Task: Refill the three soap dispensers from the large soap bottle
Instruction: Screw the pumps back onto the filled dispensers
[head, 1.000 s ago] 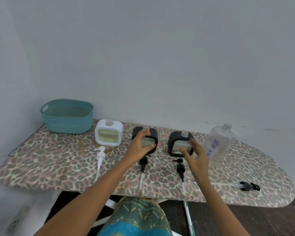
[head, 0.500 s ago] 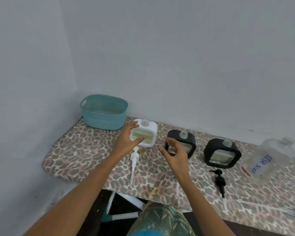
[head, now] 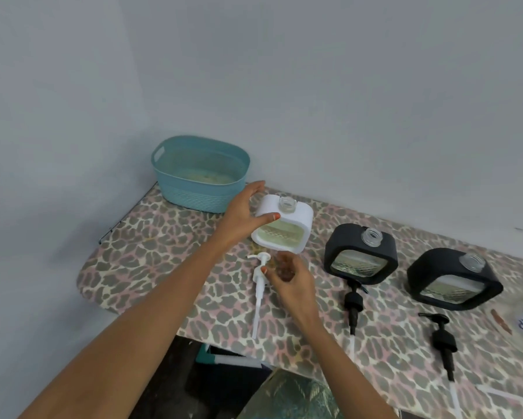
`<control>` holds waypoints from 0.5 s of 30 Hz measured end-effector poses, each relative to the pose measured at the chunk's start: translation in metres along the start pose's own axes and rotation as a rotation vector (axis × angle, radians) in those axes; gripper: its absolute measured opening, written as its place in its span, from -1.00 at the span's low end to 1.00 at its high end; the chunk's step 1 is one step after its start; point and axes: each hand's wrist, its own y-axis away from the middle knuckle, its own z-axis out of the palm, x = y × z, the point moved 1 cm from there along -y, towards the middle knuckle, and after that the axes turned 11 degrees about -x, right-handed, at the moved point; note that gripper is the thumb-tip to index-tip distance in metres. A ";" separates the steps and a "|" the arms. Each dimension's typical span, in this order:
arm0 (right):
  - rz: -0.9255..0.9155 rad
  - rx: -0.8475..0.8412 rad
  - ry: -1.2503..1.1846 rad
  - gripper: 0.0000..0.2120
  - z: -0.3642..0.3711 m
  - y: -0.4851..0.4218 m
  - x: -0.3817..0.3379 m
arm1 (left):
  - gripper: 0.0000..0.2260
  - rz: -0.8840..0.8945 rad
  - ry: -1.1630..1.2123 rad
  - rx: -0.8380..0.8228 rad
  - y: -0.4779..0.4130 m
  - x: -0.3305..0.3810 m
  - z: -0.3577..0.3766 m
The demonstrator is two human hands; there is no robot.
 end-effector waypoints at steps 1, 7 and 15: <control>0.009 0.000 0.001 -0.68 0.003 -0.001 0.001 | -0.35 -0.003 -0.010 -0.021 -0.004 -0.001 0.000; 0.058 -0.045 0.095 -0.74 0.013 -0.004 0.002 | -0.45 -0.049 0.017 -0.124 -0.015 -0.002 -0.002; 0.166 -0.182 0.147 -0.77 0.010 -0.009 -0.009 | -0.43 -0.080 -0.052 -0.154 -0.018 0.000 -0.007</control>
